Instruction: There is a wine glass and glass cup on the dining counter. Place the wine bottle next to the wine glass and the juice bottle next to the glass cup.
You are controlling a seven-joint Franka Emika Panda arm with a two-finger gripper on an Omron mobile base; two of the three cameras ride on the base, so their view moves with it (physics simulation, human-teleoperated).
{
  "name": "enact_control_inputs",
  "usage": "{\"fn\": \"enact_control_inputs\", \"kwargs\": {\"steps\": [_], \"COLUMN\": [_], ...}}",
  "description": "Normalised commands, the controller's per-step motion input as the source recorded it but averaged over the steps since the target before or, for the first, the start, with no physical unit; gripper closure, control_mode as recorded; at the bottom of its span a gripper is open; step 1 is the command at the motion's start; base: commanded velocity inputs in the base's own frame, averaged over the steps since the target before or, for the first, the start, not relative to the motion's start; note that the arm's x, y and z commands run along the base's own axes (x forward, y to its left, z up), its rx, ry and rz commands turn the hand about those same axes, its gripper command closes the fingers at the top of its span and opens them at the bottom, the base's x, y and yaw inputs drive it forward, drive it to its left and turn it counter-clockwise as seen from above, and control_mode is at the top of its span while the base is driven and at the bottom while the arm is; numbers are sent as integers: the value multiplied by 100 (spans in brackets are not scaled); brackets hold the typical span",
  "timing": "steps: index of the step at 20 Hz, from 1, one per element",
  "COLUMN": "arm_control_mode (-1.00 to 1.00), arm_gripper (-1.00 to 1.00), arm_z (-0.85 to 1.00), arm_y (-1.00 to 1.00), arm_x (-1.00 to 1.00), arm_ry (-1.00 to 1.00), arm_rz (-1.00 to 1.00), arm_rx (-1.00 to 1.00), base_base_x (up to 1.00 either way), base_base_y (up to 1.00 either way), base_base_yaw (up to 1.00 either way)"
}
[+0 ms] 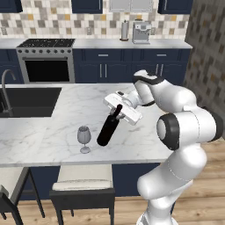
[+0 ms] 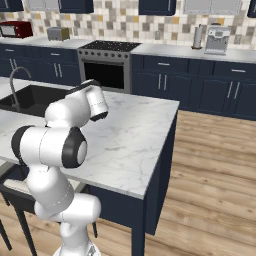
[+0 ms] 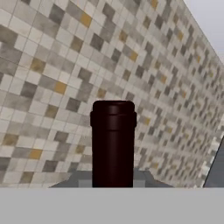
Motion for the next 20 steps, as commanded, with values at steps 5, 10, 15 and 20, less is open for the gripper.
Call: {"fn": "enact_control_inputs", "kwargs": {"steps": [5, 10, 15, 20], "arm_control_mode": [-100, -100, -100, -100], "arm_gripper": [100, 100, 100, 100], "arm_z": [0, 0, 0, 0], "arm_y": [0, 0, 0, 0], "arm_x": [0, 1, 0, 0], "arm_ry": [2, 4, 5, 8], "arm_rz": [0, 0, 0, 0], "arm_rx": [4, 0, -3, -13], "base_base_x": [0, 0, 0, 0], "base_base_y": [0, 0, 0, 0], "base_base_yaw": [0, 0, 0, 0]}}
